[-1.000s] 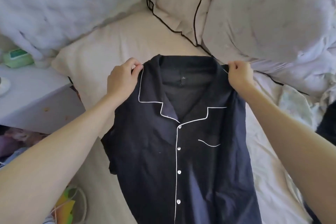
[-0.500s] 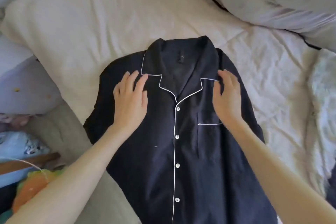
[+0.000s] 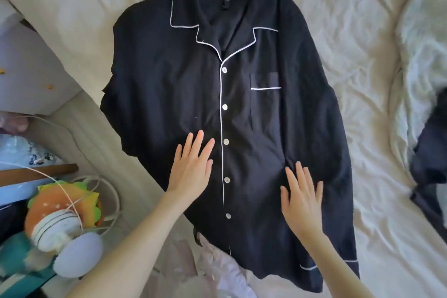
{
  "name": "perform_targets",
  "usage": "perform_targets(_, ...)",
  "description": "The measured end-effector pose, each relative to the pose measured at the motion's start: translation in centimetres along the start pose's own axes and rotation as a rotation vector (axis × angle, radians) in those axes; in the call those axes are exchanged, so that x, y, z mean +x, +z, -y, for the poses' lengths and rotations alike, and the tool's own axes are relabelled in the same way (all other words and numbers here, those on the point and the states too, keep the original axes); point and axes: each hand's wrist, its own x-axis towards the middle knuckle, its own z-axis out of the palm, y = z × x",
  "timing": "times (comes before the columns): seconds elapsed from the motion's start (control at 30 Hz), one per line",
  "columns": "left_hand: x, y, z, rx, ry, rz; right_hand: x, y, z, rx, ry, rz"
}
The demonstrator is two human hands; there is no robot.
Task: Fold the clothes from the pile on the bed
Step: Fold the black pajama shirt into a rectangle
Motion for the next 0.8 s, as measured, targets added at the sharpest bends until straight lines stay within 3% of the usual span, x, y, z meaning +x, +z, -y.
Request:
perform_targets(0.1,-1.8,0.7,-2.6,-0.08,-0.009,-0.07,-1.7,0.2,-3.4,-0.098,0.098,0.004)
perform_targets(0.23,-6.8,4.3,-7.8,-0.071,0.118,-0.064,-3.3,-0.9,-7.9,-0.156,0.214,-0.014)
perform_targets(0.33,-10.8,7.6,-11.7,-0.032,0.204,0.029,-4.0,-2.3,-11.2,-0.099,0.333,-0.012)
perform_targets(0.47,-14.4,10.6,-15.2,-0.022,0.225,0.182,-5.0,-3.1,-12.9,0.044,0.349,-0.059)
perform_targets(0.67,-16.8,12.2,-19.6,-0.082,0.183,0.152,-5.3,-2.3,-15.3,0.157,0.384,0.094)
perform_targets(0.8,-17.4,13.1,-24.0,-0.081,0.141,0.149,-3.1,-6.2,-18.9,0.194,0.367,-0.21)
